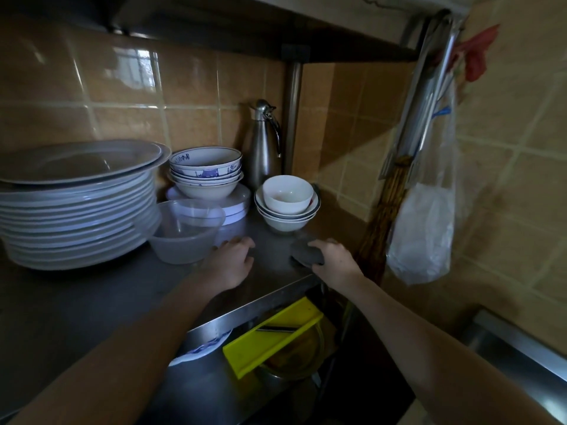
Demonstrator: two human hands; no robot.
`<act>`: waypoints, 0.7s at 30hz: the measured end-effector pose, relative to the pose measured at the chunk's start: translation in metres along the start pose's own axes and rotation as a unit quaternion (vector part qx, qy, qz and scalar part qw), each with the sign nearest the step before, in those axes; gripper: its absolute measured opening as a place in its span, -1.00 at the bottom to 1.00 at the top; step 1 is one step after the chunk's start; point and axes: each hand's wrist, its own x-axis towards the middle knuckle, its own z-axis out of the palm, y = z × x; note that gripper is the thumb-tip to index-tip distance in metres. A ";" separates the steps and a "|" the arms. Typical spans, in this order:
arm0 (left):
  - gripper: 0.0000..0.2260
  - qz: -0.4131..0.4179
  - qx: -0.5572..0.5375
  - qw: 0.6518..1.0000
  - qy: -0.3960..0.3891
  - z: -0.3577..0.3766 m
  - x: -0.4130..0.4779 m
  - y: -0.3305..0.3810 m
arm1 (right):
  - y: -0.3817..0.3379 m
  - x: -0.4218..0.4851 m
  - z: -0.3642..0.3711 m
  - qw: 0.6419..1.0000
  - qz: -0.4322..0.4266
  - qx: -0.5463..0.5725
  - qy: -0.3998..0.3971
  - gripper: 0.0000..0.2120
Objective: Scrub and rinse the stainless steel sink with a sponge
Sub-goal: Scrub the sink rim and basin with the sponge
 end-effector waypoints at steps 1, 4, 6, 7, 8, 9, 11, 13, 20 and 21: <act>-0.70 0.001 0.004 1.000 0.001 -0.002 -0.003 0.002 | 0.001 -0.005 0.000 1.000 -0.002 0.007 0.006 -0.53; -0.70 0.001 0.012 1.000 0.007 -0.009 -0.013 0.011 | 0.003 -0.020 -0.004 0.999 -0.004 0.035 0.020 -0.54; -0.70 0.005 0.008 1.000 0.010 -0.013 -0.021 0.019 | 0.005 -0.031 -0.009 0.998 0.001 0.050 0.029 -0.55; -0.70 0.009 0.004 1.000 0.012 -0.014 -0.025 0.024 | 0.006 -0.037 -0.012 0.998 0.001 0.055 0.032 -0.56; -0.70 0.014 0.001 1.000 0.014 -0.014 -0.030 0.028 | 0.008 -0.042 -0.014 0.998 0.000 0.059 0.035 -0.57; -0.70 0.018 -0.001 1.000 0.014 -0.015 -0.034 0.033 | 0.009 -0.048 -0.017 0.997 -0.002 0.062 0.036 -0.58; -0.70 0.025 -0.004 1.000 0.012 -0.015 -0.041 0.042 | 0.011 -0.062 -0.022 0.997 -0.001 0.069 0.040 -0.58; -0.70 0.029 -0.009 1.000 0.003 -0.015 -0.048 0.050 | 0.015 -0.077 -0.027 0.996 0.005 0.073 0.045 -0.57; -0.69 0.045 -0.025 0.999 -0.008 -0.014 -0.075 0.085 | 0.033 -0.132 -0.045 0.992 0.021 0.106 0.061 -0.57; -0.70 0.050 -0.023 0.998 -0.009 -0.013 -0.079 0.090 | 0.035 -0.140 -0.048 0.991 0.024 0.111 0.064 -0.57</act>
